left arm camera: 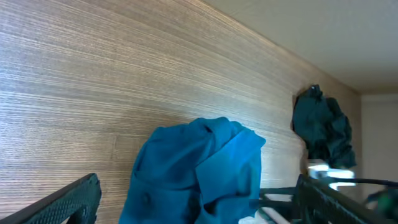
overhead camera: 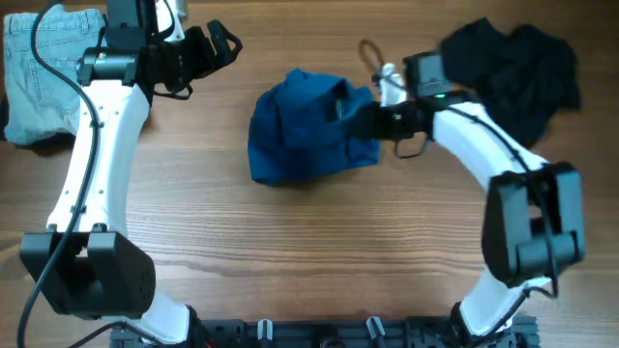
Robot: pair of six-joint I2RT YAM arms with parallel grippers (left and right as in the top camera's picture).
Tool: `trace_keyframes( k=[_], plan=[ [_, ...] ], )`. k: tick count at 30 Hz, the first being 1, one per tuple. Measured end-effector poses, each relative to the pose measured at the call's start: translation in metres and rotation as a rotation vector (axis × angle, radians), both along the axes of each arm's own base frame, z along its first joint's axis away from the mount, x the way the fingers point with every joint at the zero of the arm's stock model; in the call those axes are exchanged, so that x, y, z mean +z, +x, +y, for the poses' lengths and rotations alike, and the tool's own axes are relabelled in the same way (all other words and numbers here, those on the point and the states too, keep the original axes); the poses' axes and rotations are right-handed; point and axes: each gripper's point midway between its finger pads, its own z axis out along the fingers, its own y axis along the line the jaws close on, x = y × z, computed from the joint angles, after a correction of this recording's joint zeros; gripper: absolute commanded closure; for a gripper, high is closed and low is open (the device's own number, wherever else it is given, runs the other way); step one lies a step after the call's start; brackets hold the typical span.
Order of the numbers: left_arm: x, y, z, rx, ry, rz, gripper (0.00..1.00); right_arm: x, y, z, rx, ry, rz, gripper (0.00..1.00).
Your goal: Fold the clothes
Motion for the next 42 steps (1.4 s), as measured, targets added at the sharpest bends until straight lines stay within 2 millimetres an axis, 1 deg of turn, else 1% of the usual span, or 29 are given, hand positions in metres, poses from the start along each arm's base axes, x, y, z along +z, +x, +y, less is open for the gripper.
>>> trace_keyframes(
  k=[1, 3, 6, 11, 13, 14, 16, 17, 18, 19, 22, 25, 26, 27, 29, 30, 32, 34, 37, 38, 39, 41, 42],
  plan=[
    [0.000, 0.000, 0.000, 0.000, 0.000, 0.003, 0.00, -0.005, 0.001, 0.007, 0.002, 0.000, -0.001, 0.38],
    [-0.001, -0.001, 0.000, -0.002, 0.002, 0.006, 0.00, -0.015, 0.007, 0.015, -0.015, 0.005, -0.001, 0.35],
    [-0.002, -0.002, 0.000, -0.002, 0.002, 0.010, 0.00, -0.025, 0.013, 0.016, -0.061, 0.019, 0.020, 0.35],
    [-0.003, -0.003, 0.000, -0.002, 0.002, 0.017, 0.00, -0.021, 0.020, 0.017, -0.154, 0.057, 0.055, 0.35],
    [-0.003, -0.003, 0.000, -0.002, 0.002, 0.018, 0.00, -0.014, 0.028, 0.019, -0.186, 0.080, 0.046, 0.36],
    [-0.003, -0.003, 0.001, -0.001, 0.005, 0.018, 0.00, -0.011, 0.033, 0.020, -0.201, 0.090, 0.035, 0.43],
    [-0.003, -0.003, 0.002, 0.003, 0.010, 0.019, 0.00, -0.008, 0.037, 0.020, -0.228, 0.099, 0.037, 0.67],
    [-0.003, -0.003, 0.002, 0.004, 0.011, 0.019, 0.00, -0.009, 0.037, 0.019, -0.238, 0.096, 0.040, 0.81],
    [-0.004, -0.003, 0.002, 0.004, 0.011, 0.019, 0.00, -0.009, 0.037, 0.018, -0.245, 0.092, 0.043, 0.92],
    [-0.004, -0.003, 0.002, 0.005, 0.012, 0.020, 0.00, -0.010, 0.037, 0.017, -0.251, 0.087, 0.044, 0.96],
    [-0.004, -0.003, 0.002, 0.004, 0.016, 0.018, 0.00, -0.012, 0.036, 0.014, -0.268, 0.080, 0.061, 0.96],
    [-0.004, -0.003, 0.002, 0.004, 0.016, 0.018, 0.00, -0.014, 0.031, 0.002, -0.285, 0.054, 0.105, 0.96],
    [-0.004, -0.003, 0.002, 0.004, 0.016, 0.018, 0.00, -0.012, 0.029, -0.004, -0.288, 0.044, 0.115, 0.96],
    [-0.004, -0.003, 0.002, 0.004, 0.016, 0.019, 0.00, -0.005, 0.028, -0.011, -0.294, 0.040, 0.115, 0.96],
    [-0.004, -0.003, 0.002, 0.004, 0.016, 0.019, 0.00, 0.030, 0.033, -0.032, -0.315, 0.044, 0.064, 0.96],
    [-0.004, -0.003, 0.002, 0.005, 0.017, 0.018, 0.00, 0.040, 0.034, -0.037, -0.319, 0.046, 0.049, 0.96],
    [-0.004, -0.003, 0.003, 0.006, 0.019, 0.018, 0.00, 0.067, 0.034, -0.054, -0.340, 0.047, 0.010, 0.96],
    [-0.004, -0.003, 0.003, 0.006, 0.019, 0.018, 0.00, 0.072, 0.032, -0.067, -0.355, 0.030, 0.014, 0.96],
    [-0.004, -0.003, 0.003, 0.006, 0.019, 0.019, 0.00, 0.060, 0.027, -0.077, -0.364, -0.020, 0.046, 0.96],
    [-0.004, -0.003, 0.003, 0.006, 0.019, 0.019, 0.00, 0.054, 0.027, -0.079, -0.362, -0.036, 0.050, 0.84],
    [-0.004, -0.003, 0.003, 0.006, 0.019, 0.019, 0.00, 0.048, 0.026, -0.081, -0.362, -0.052, 0.057, 0.56],
    [-0.005, -0.004, 0.003, 0.006, 0.020, 0.022, 0.00, 0.035, 0.025, -0.086, -0.372, -0.087, 0.075, 0.34],
    [-0.005, -0.004, 0.003, 0.005, 0.021, 0.022, 0.00, 0.023, 0.026, -0.091, -0.383, -0.122, 0.086, 0.25]
  ],
)
